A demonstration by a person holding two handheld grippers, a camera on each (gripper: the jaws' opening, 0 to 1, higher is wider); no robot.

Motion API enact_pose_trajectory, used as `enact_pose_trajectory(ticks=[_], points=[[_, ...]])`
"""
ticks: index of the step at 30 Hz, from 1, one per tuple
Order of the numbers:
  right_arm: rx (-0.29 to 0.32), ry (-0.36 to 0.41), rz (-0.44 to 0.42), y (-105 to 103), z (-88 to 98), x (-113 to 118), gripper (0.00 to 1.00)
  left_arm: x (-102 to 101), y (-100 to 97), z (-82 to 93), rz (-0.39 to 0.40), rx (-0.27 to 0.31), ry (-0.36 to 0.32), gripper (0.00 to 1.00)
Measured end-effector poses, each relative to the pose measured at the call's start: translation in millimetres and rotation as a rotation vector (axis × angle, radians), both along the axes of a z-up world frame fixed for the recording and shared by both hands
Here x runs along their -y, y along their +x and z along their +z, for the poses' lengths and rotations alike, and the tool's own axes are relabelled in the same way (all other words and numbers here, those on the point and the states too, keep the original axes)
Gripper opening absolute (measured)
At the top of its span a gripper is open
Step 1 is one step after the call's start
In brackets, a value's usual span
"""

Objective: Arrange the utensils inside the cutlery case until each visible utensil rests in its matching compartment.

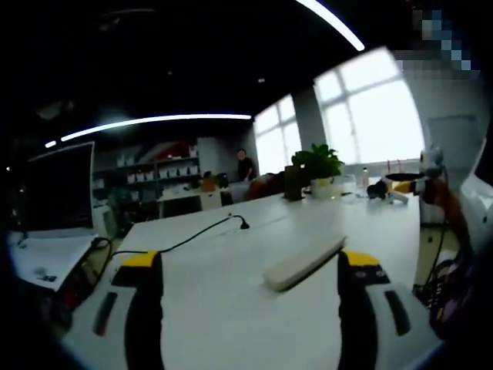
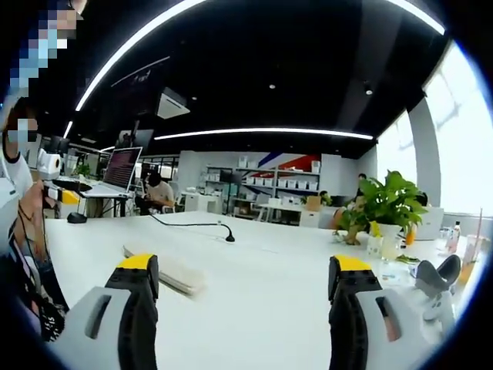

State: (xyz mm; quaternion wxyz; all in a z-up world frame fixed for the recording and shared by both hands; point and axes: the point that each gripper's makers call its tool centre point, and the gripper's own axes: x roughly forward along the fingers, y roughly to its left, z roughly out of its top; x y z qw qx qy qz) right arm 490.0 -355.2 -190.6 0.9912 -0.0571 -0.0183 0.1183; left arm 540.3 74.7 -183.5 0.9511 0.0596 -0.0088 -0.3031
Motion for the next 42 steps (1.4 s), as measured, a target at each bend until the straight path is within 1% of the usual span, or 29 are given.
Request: enact_pose_trajectory(ticks=[1,3,5,9,14,19,24,31,36,42], points=[[-0.037,-0.013,-0.01,-1,-7.2,2,0.99,0,-1.6,1.4,0.002,0.008,-0.002,1.0],[-0.058,-0.066,-0.042,-2,-12.6,8,0.99,0,-4.5,2.7,0.009,0.023,0.0,1.0],[-0.049,-0.071,-0.044,-5,-12.1,8,0.99,1,-7.1,2.4,0.011,0.028,0.004,1.0],[-0.028,-0.051,-0.021,-11,-6.5,6,0.99,2,-12.1,-0.5,0.005,0.023,0.01,1.0],[0.01,-0.018,-0.015,-19,1.6,7,0.99,0,-14.4,-2.7,0.013,0.017,0.007,1.0],[0.003,-0.034,-0.044,-24,1.3,15,0.99,1,-16.0,2.5,0.018,0.037,-0.002,1.0],[0.025,-0.024,-0.065,-31,8.8,21,0.98,4,-17.3,0.7,0.012,0.034,0.009,0.99],[0.017,-0.036,-0.067,-31,7.8,20,0.98,2,-18.3,2.3,0.022,0.045,0.03,0.99],[0.007,-0.045,-0.069,-30,6.1,21,0.97,1,-17.7,1.2,0.028,0.042,0.035,0.99],[0.004,-0.035,-0.068,-29,4.9,22,0.97,3,-17.9,0.5,0.025,0.044,0.041,0.99]])
